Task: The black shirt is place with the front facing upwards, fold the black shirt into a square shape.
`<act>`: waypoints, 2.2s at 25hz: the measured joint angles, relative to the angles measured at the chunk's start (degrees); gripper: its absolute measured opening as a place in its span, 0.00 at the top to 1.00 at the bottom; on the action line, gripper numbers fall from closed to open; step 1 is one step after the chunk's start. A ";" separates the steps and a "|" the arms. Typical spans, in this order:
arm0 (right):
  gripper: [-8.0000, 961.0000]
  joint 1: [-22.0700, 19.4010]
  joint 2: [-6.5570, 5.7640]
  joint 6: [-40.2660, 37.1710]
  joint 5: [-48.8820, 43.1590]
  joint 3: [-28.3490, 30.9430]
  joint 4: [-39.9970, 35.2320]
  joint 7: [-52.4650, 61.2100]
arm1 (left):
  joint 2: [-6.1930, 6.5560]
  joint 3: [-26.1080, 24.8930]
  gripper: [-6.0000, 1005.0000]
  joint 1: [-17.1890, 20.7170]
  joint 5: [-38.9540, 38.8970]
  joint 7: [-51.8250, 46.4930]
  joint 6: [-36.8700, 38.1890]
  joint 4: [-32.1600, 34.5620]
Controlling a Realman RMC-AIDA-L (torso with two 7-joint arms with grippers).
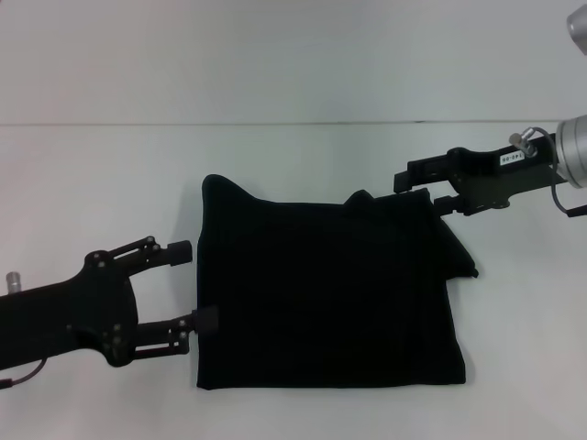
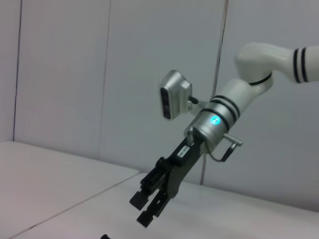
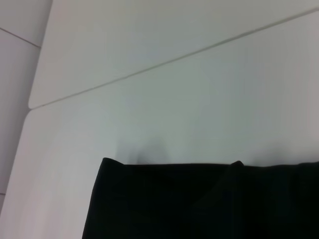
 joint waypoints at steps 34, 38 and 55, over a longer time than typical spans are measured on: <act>0.16 2.23 6.02 12.86 0.03 -3.86 4.98 -2.12 | -0.11 -0.43 0.13 0.82 -0.01 3.08 -0.69 -3.39; 0.16 2.22 6.37 12.80 0.37 -3.62 4.98 -3.68 | -0.11 -0.51 0.13 0.86 -0.01 3.16 -0.68 -3.78; 0.58 0.10 6.81 11.11 6.86 -3.63 2.44 -5.47 | -0.11 -1.10 0.13 0.48 -2.69 2.63 -0.63 -6.59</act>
